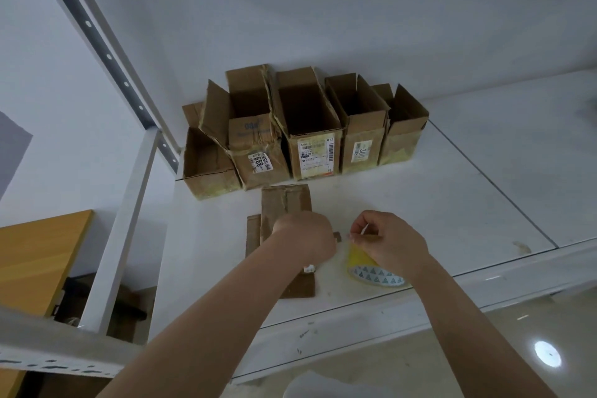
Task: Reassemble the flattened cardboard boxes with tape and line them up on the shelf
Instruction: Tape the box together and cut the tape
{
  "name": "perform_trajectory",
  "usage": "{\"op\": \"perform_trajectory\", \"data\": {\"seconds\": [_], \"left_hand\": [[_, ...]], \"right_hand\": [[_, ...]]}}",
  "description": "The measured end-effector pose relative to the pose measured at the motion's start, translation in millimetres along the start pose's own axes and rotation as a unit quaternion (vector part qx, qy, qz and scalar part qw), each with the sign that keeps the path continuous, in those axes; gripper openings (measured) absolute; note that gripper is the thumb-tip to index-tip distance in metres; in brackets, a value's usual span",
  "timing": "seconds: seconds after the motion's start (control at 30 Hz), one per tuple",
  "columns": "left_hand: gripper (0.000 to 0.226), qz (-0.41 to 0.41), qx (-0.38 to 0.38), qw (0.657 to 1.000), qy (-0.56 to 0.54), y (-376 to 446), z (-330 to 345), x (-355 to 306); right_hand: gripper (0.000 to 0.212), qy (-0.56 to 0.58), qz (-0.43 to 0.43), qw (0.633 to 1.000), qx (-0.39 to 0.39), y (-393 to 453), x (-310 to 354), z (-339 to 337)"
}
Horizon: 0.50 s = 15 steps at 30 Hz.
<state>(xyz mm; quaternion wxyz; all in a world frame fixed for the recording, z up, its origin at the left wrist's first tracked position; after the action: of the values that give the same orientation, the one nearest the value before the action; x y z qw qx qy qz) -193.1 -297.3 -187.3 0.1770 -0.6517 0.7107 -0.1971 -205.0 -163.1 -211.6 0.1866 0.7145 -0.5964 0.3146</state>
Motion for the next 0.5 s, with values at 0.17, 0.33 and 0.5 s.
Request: {"op": "perform_trajectory", "data": {"seconds": [0.17, 0.33, 0.5], "left_hand": [[0.037, 0.013, -0.02, 0.992, -0.126, 0, 1, 9], [0.036, -0.034, -0.13, 0.924, -0.358, -9, -2, 46], [0.055, -0.07, -0.203, 0.954, -0.209, -8, 3, 34]], "right_hand": [[0.014, 0.025, 0.046, 0.999, 0.003, -5, -12, 1], [0.013, 0.03, 0.051, 0.998, 0.011, -4, -10, 7], [0.014, -0.045, 0.084, 0.995, 0.014, -3, -12, 9]]}}
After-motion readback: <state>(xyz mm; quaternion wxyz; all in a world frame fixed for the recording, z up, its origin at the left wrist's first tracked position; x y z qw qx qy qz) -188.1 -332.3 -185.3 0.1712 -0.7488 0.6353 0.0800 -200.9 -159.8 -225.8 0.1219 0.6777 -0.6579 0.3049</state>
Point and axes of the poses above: each hand's wrist, its own y-axis towards the middle knuckle, its own z-axis out of the palm, x = y × z, the point moved 8 cm from there along y, towards the middle knuckle, and after that the axes turned 3 degrees about -z, right-handed, at the moved point
